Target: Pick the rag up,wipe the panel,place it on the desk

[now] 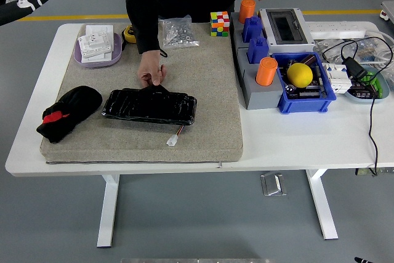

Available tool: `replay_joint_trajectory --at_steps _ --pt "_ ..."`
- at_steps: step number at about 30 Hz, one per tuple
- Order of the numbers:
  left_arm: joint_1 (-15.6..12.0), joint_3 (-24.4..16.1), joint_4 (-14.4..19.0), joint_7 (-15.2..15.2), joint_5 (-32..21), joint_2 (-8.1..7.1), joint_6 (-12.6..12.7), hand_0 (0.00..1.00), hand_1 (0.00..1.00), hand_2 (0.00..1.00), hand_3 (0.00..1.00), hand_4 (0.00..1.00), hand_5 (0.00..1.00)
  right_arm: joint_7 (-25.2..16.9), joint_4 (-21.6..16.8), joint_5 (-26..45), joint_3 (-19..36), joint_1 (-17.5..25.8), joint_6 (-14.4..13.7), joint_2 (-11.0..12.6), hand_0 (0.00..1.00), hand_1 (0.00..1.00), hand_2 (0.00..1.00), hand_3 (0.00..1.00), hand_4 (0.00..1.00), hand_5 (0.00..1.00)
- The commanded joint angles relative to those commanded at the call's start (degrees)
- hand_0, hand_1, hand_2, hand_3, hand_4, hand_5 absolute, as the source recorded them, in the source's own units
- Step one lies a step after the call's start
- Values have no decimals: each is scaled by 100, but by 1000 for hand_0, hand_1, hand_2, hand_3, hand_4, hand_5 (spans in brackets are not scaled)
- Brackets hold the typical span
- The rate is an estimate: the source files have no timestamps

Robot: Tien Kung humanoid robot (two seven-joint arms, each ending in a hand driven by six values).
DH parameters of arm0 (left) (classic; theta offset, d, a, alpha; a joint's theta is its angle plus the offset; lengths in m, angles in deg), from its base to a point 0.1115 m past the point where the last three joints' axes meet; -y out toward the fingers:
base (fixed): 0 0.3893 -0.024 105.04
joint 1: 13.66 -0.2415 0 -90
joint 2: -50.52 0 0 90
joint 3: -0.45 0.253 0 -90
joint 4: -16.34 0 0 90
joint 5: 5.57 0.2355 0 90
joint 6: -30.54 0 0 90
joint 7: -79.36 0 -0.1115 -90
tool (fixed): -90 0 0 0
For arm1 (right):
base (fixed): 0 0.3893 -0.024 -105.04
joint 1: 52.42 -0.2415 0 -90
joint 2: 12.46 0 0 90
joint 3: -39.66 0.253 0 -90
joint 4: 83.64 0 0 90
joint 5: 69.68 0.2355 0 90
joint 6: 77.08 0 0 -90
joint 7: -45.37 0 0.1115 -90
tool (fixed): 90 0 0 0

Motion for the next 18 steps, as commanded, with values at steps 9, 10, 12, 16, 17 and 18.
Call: replay_joint_trajectory --at_steps 9,10,12,16,17,18 --pt "-239 -143 -269 -786 -1683 421 288 631 652 709 747 908 536 -2 41 12 -4 12 8 -40 792 648 715 655 998 515" --pt "-254 -170 -304 -856 -1885 465 291 631 652 709 747 908 536 -4 39 4 8 9 5 -44 792 648 715 655 998 515" --pt "-270 -192 -368 -995 -2281 516 293 631 652 709 747 908 536 -2 36 7 3 1 5 -48 792 648 715 655 998 515" --pt "-271 -194 -400 -990 -2421 474 249 633 654 707 734 903 528 0 28 9 16 -7 2 -28 790 648 715 655 998 516" --pt "-266 -191 -402 -972 -2419 461 234 633 654 707 734 903 528 2 29 13 15 -8 2 -23 790 648 715 655 998 516" --pt "-261 -183 -404 -961 -2432 448 226 633 654 707 734 903 528 4 29 15 10 -9 2 -18 790 648 715 655 998 516"
